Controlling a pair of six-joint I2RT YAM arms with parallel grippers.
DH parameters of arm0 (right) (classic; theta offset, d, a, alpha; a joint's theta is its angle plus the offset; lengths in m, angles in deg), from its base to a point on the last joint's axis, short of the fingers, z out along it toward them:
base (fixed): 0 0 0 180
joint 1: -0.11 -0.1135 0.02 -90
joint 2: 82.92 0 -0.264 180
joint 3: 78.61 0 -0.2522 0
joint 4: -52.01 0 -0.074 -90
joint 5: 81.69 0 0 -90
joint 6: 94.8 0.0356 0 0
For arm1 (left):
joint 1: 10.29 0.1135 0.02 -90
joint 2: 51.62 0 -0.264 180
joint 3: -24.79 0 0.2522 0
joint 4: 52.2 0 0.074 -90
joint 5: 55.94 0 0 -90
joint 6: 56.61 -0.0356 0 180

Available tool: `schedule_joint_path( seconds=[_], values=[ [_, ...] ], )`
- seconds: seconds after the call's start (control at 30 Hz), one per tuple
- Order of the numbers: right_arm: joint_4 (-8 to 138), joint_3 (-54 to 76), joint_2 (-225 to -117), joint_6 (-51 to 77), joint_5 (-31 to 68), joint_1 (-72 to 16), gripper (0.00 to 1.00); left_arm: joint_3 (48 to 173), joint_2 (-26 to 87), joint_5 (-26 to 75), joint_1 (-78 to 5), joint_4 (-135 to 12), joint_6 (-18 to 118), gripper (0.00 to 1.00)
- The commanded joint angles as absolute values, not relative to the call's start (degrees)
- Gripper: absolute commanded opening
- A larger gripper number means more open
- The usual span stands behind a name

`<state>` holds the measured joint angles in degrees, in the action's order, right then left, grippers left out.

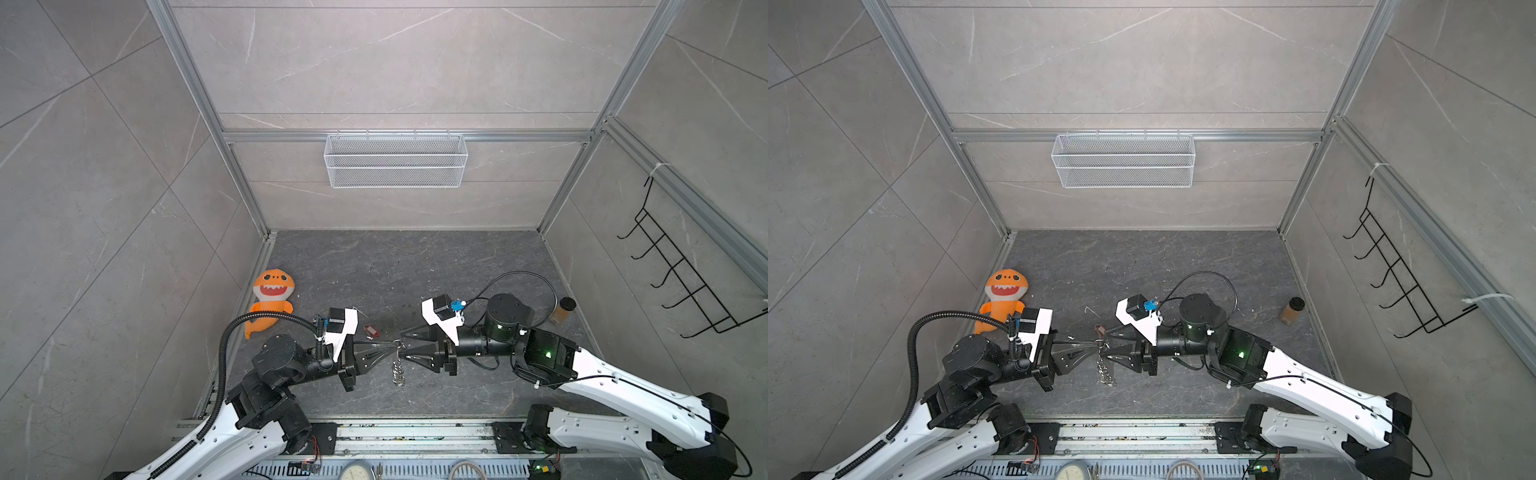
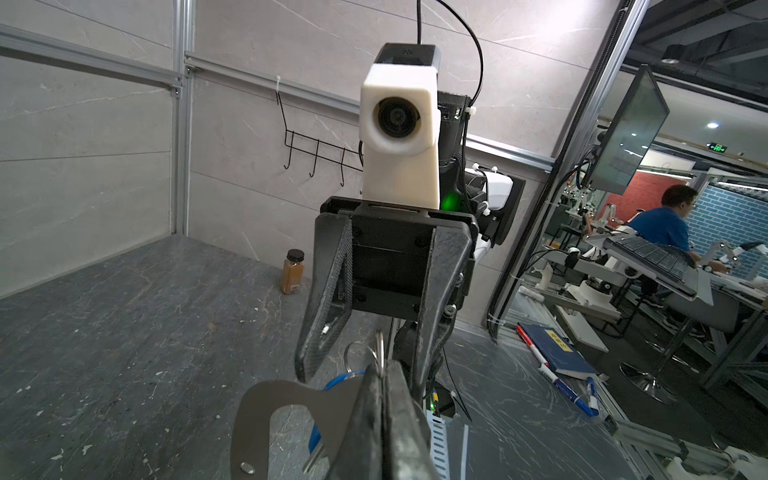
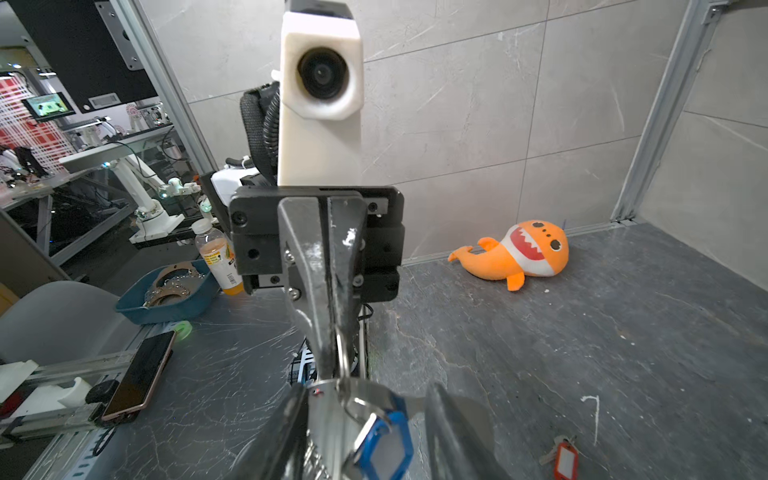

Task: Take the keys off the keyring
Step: 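Lower both grippers and hold the plate and ring pinched between them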

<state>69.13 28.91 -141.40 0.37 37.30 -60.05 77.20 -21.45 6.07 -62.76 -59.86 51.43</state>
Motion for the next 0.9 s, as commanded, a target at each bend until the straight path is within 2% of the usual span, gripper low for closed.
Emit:
schedule_joint_path(
  seconds=[0.0, 0.17, 0.27, 0.5, 0.6, 0.67, 0.87],
  values=[
    [66.0, 28.6, -141.9, 2.1, 40.1, -60.4, 0.43, 77.2, -22.4, 7.1, -62.7, -55.3, 52.0, 0.00],
    [65.7, 28.5, -142.2, 2.4, 40.3, -60.4, 0.29, 77.2, -22.4, 7.2, -62.7, -55.5, 52.1, 0.00],
    [65.6, 28.5, -142.3, 2.6, 40.0, -60.4, 0.25, 77.2, -22.5, 7.2, -62.7, -55.5, 52.1, 0.00],
    [64.2, 28.9, -142.3, 4.3, 39.9, -60.4, 0.23, 77.2, -22.5, 7.6, -62.7, -55.6, 52.1, 0.00],
    [63.8, 29.0, -142.2, 4.8, 40.0, -60.4, 0.30, 77.2, -22.5, 7.8, -62.7, -55.5, 52.1, 0.00],
    [63.4, 29.2, -142.2, 5.1, 39.9, -60.4, 0.31, 77.0, -22.5, 7.9, -62.7, -55.5, 52.2, 0.00],
    [63.7, 29.0, -142.8, 5.2, 40.0, -60.4, 0.13, 77.0, -22.6, 8.0, -62.7, -55.5, 52.3, 0.00]
  ],
)
